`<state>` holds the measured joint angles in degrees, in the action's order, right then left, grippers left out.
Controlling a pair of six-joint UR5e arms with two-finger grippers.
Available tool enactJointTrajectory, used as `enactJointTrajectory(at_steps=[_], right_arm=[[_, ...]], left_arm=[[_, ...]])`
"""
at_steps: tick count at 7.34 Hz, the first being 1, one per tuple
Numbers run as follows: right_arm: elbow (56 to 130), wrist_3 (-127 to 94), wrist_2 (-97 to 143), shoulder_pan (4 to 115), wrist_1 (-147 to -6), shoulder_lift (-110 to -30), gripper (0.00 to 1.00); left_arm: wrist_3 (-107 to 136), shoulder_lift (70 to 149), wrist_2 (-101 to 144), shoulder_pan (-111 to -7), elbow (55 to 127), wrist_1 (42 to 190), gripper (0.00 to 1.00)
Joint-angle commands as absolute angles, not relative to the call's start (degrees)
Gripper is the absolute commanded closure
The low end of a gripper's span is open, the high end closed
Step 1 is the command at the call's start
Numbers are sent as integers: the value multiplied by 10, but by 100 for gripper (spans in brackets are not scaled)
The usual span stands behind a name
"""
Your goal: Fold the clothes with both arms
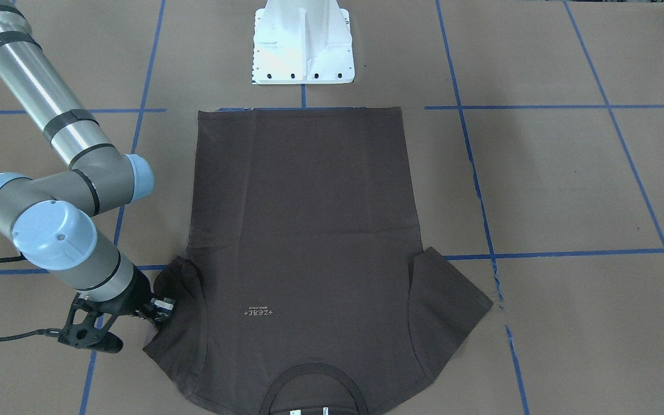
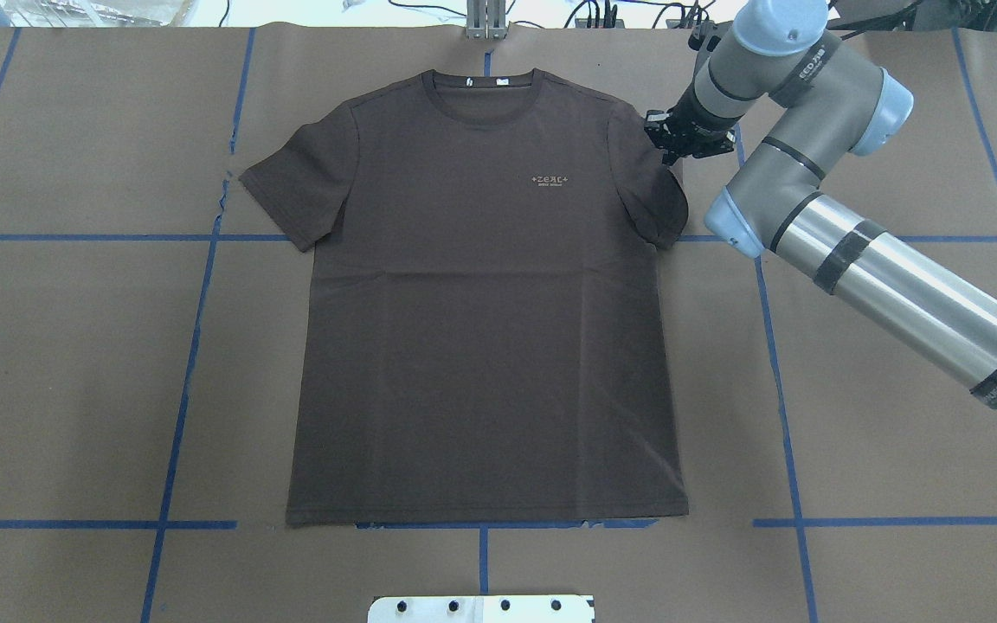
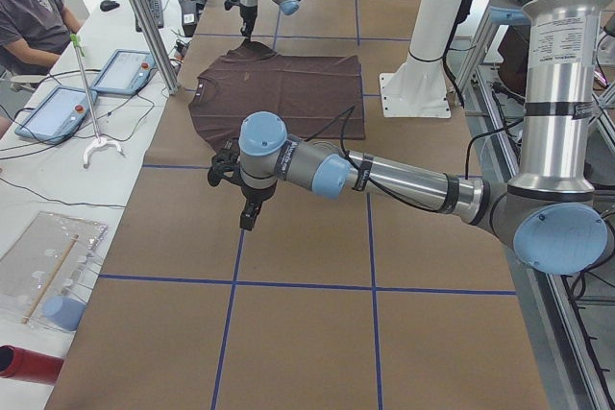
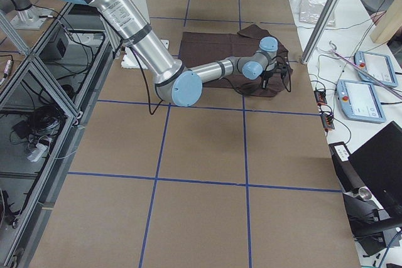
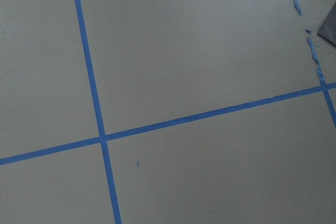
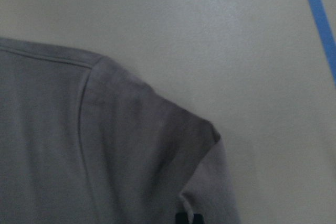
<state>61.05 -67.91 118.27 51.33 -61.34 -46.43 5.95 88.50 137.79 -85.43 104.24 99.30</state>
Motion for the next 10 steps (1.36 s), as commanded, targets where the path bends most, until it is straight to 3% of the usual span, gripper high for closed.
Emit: enactJointTrajectory(at_steps=[1, 6, 7, 8, 9, 10], right_arm=[[581, -756, 1130, 474, -618, -412, 100], [539, -761, 1098, 459, -618, -372, 100], [539, -761, 1097, 459, -618, -374, 78], [539, -760, 1095, 459, -617, -374, 1], [548, -761, 1096, 460, -616, -375, 0], [603, -764, 1102, 461, -620, -407, 0]], left_arm=[[59, 885, 1378, -854, 1047, 992, 0], [59, 885, 1377, -854, 1047, 994, 0], [60, 885, 1378, -854, 1047, 994, 0], [77, 886, 1379, -853, 1043, 996, 0], [123, 902, 1379, -852, 1045, 1006, 0], [141, 925, 1376, -831, 1023, 1031, 0]])
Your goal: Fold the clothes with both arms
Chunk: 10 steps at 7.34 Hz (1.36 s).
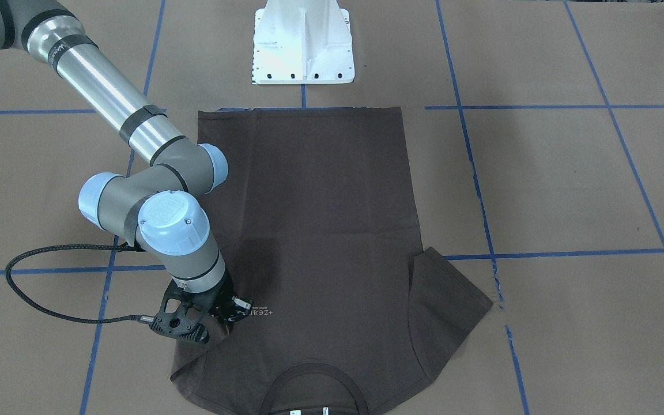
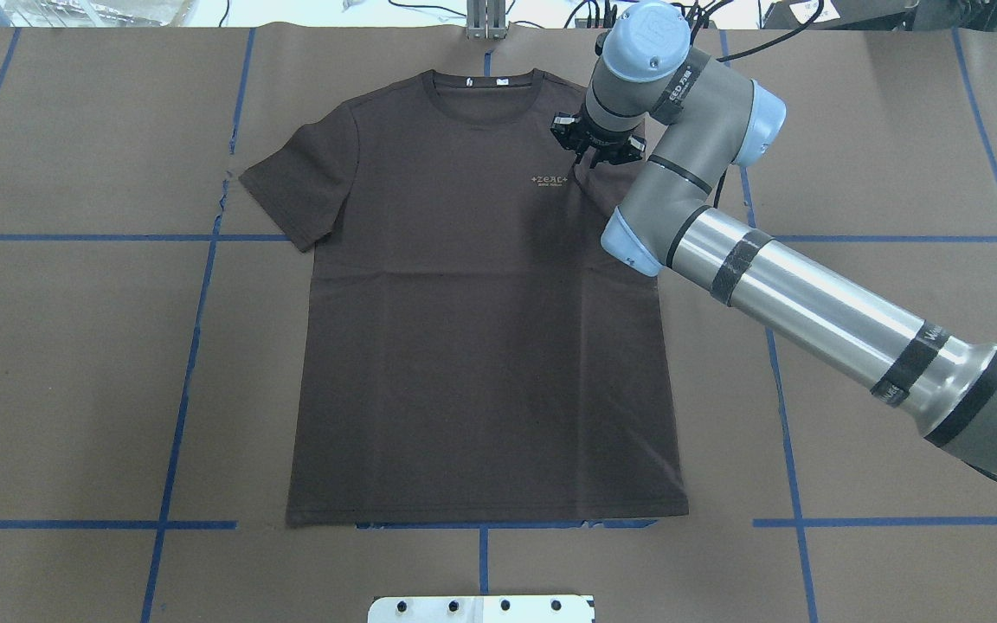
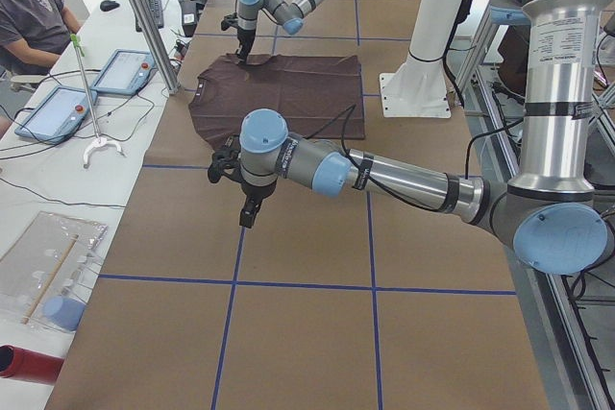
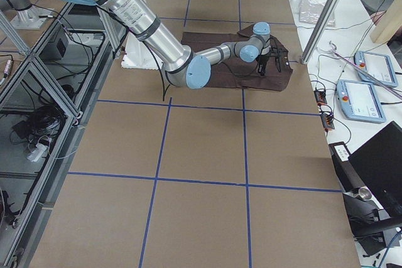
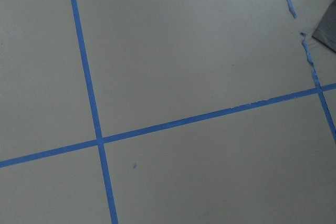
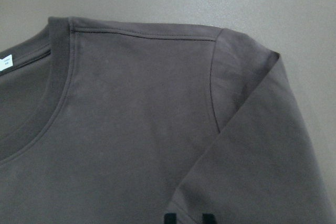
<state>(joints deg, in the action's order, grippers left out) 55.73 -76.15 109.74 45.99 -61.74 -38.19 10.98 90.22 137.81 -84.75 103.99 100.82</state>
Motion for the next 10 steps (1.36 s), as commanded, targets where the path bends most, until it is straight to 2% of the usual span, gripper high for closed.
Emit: enactJointTrajectory(at_steps=[1, 4, 7, 9, 10], right_arm=[[673, -759, 1111, 461, -618, -463, 0], [791, -755, 1143, 469, -617, -570, 0], [893, -744, 1158, 475, -612, -665, 0], [923, -744, 1158, 475, -612, -691, 0], [926, -745, 1157, 475, -612, -693, 0]], left_arm=[[217, 990, 1377, -801, 977, 1048, 0], [403, 1090, 1324, -659, 937, 1077, 0], [543, 1197, 1249, -572, 778, 1139, 2], [554, 1235, 1236, -560, 692, 1195, 11], [555, 1253, 1180, -546, 660, 1210, 11]])
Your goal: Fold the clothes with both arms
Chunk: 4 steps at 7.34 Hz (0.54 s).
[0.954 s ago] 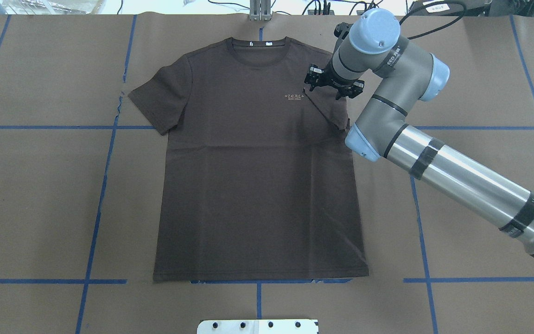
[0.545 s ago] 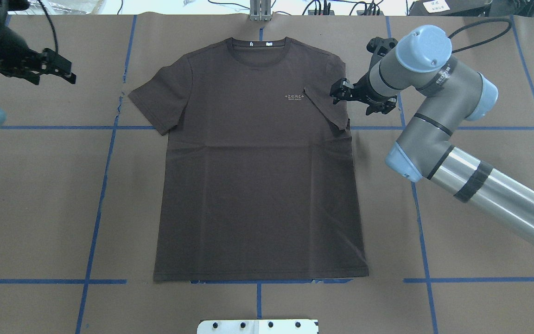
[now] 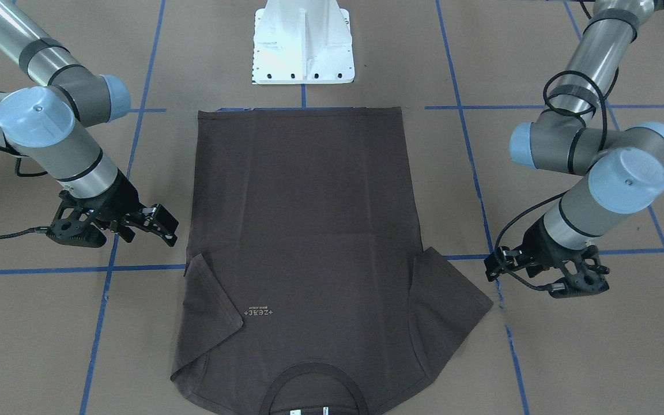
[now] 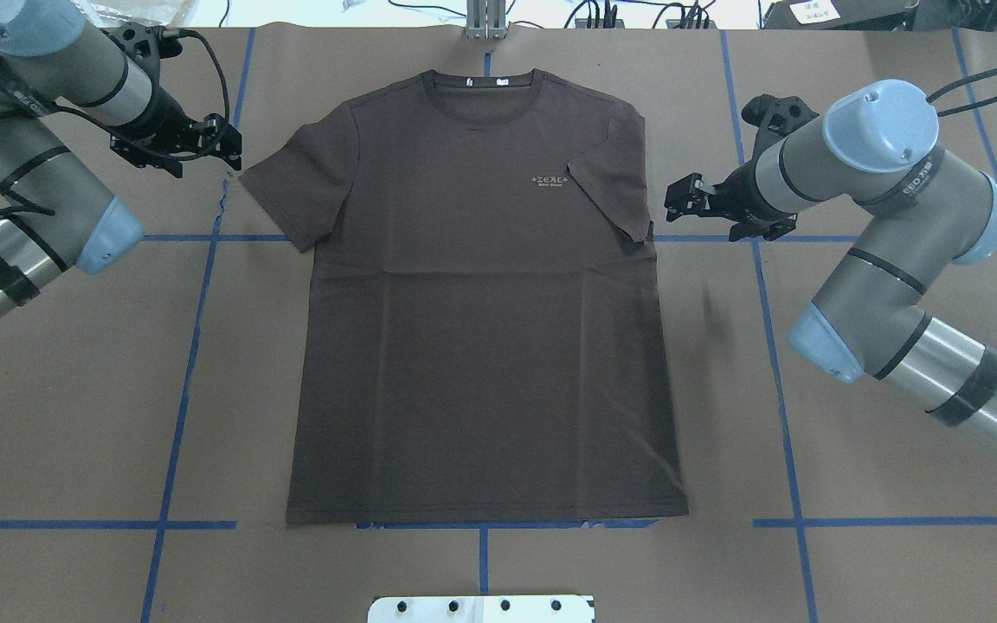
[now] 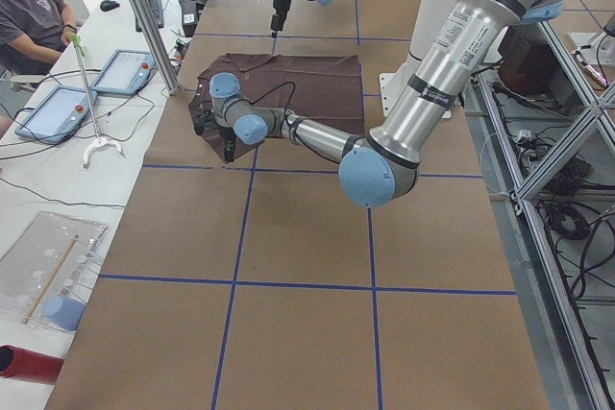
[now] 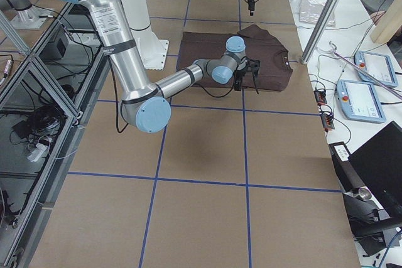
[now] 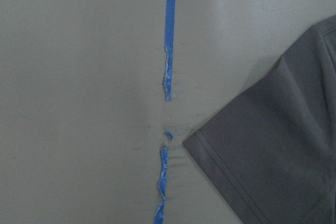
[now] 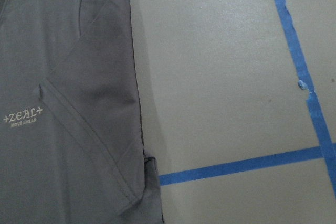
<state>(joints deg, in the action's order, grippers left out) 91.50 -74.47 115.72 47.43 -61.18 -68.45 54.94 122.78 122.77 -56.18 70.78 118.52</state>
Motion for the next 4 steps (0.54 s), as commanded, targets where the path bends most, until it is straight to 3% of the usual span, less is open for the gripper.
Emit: enactJointTrajectory(at_steps=[1, 4], right_arm=[[925, -745, 1153, 474, -612, -694, 0], [930, -746, 1154, 474, -612, -696, 0]], left_arm=[[555, 1256, 1165, -532, 650, 1217, 15], [554, 1274, 1163, -530, 616, 1227, 25]])
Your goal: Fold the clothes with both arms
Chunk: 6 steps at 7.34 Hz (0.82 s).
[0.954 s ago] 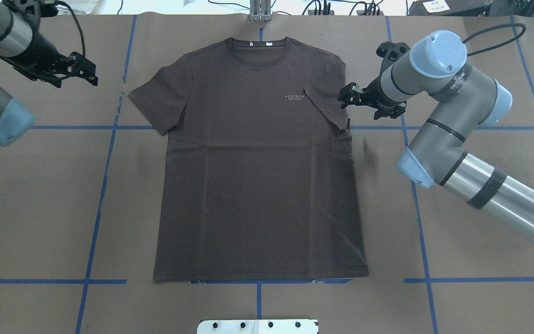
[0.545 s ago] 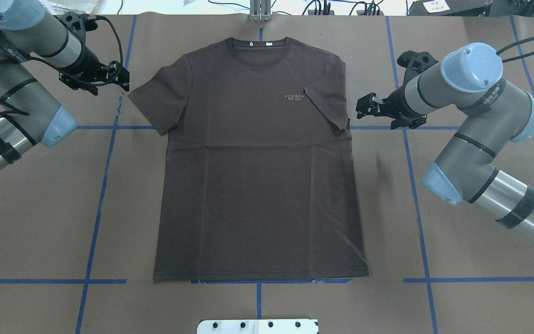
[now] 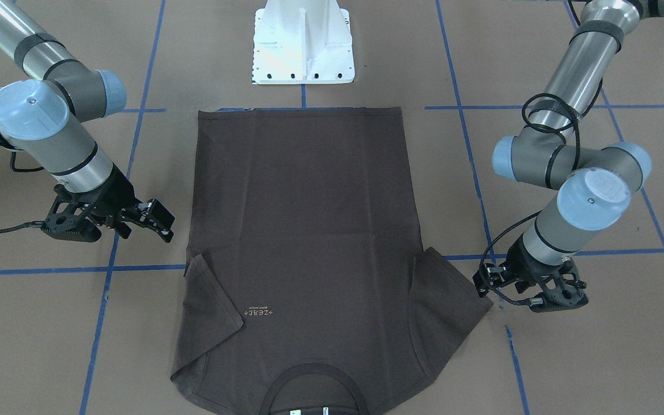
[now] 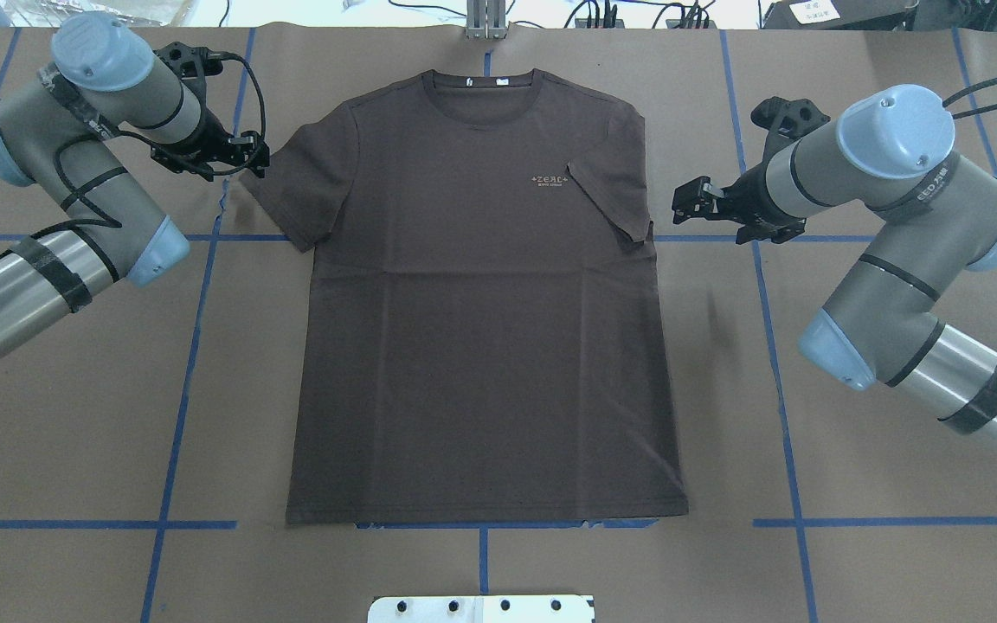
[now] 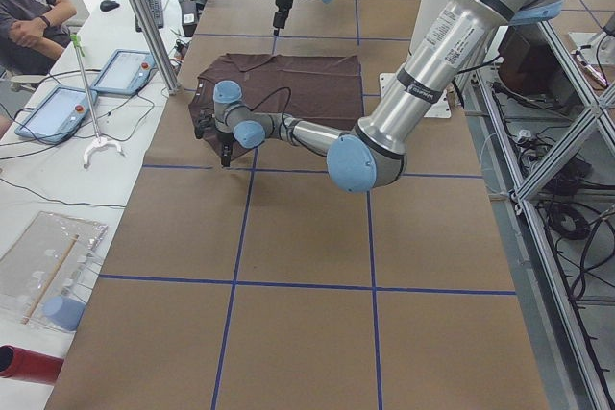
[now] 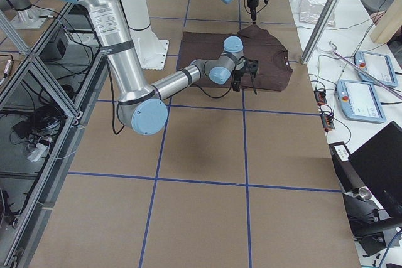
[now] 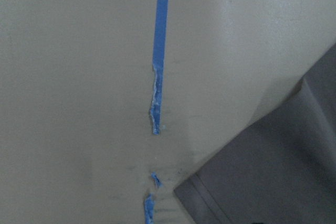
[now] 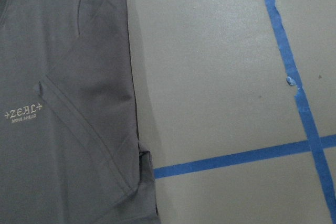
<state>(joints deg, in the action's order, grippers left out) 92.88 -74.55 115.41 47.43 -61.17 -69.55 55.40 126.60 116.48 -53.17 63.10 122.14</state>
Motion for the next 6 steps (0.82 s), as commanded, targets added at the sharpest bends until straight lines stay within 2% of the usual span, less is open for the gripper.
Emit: enactJointTrajectory(at_steps=[1, 3, 6], right_arm=[[930, -747, 1154, 475, -612, -696, 0], [932, -749, 1153, 474, -612, -698, 0], [933, -749, 1151, 474, -613, -699, 0]], left_arm=[[554, 1274, 1163, -527, 614, 1232, 27], [554, 1275, 1163, -522, 609, 1234, 30], [554, 1279, 1162, -521, 609, 1233, 42]])
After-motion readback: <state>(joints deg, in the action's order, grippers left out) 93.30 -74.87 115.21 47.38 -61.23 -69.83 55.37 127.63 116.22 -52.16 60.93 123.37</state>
